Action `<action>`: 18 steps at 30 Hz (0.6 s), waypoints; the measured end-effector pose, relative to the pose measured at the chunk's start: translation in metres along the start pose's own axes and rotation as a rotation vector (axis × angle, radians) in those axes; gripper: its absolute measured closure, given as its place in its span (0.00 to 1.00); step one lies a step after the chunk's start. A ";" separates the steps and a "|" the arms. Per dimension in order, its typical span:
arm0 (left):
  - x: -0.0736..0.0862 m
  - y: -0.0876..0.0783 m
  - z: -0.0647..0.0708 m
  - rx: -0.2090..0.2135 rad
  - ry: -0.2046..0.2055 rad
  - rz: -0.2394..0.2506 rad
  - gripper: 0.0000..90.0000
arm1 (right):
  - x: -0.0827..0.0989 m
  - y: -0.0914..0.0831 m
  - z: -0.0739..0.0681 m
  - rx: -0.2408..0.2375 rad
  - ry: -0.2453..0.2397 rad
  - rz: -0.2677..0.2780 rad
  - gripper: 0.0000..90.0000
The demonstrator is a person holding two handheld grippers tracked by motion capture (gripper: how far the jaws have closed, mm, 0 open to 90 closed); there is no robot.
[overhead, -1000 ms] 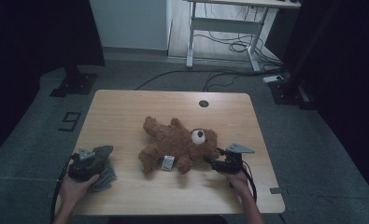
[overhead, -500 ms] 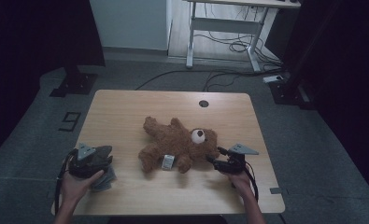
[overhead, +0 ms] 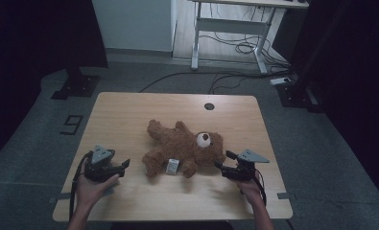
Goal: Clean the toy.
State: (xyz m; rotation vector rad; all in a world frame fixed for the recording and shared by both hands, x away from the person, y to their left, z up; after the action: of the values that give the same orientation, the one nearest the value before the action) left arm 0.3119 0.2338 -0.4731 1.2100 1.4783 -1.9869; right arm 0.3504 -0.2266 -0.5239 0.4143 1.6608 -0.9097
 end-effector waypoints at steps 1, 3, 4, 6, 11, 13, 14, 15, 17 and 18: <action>0.000 0.002 0.004 0.012 0.008 0.001 0.24 | 0.000 -0.001 0.000 0.001 -0.002 0.001 0.31; 0.000 0.005 0.012 0.032 0.014 0.003 0.23 | 0.000 -0.003 -0.001 0.001 -0.004 0.005 0.31; 0.001 0.006 0.015 0.037 0.019 0.002 0.23 | 0.000 -0.004 -0.001 0.000 -0.008 0.005 0.31; 0.003 0.010 0.023 0.046 0.027 0.000 0.23 | 0.000 -0.007 -0.003 -0.004 -0.014 0.009 0.31; 0.010 0.017 0.038 0.099 0.042 -0.006 0.23 | -0.001 -0.011 -0.008 -0.007 -0.045 -0.005 0.31; 0.014 0.019 0.043 0.123 0.041 -0.001 0.24 | -0.001 -0.014 -0.009 -0.007 -0.049 -0.007 0.31; 0.015 0.020 0.044 0.128 0.044 -0.004 0.24 | 0.000 -0.016 -0.010 -0.006 -0.047 -0.008 0.31; 0.016 0.021 0.046 0.127 0.051 -0.009 0.24 | 0.000 -0.017 -0.011 -0.001 -0.050 -0.010 0.31; 0.019 0.023 0.048 0.131 0.053 -0.011 0.23 | 0.001 -0.020 -0.012 0.007 -0.046 -0.018 0.31; 0.020 0.024 0.049 0.137 0.050 -0.014 0.23 | 0.002 -0.021 -0.012 0.010 -0.043 -0.019 0.31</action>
State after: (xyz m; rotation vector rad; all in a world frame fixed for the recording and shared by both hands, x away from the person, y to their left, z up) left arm 0.2980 0.1839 -0.4998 1.3170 1.3968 -2.1114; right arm 0.3268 -0.2318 -0.5181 0.3838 1.6239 -0.9351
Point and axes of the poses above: each handheld gripper's, and its own axes: y roughly forward along the jaws, x roughly out of its underside, z roughly to its right, the point moved 1 cm from there along y, roughly forward along the jaws, and after that the axes turned 6 degrees about -y, right-handed, at the moved point
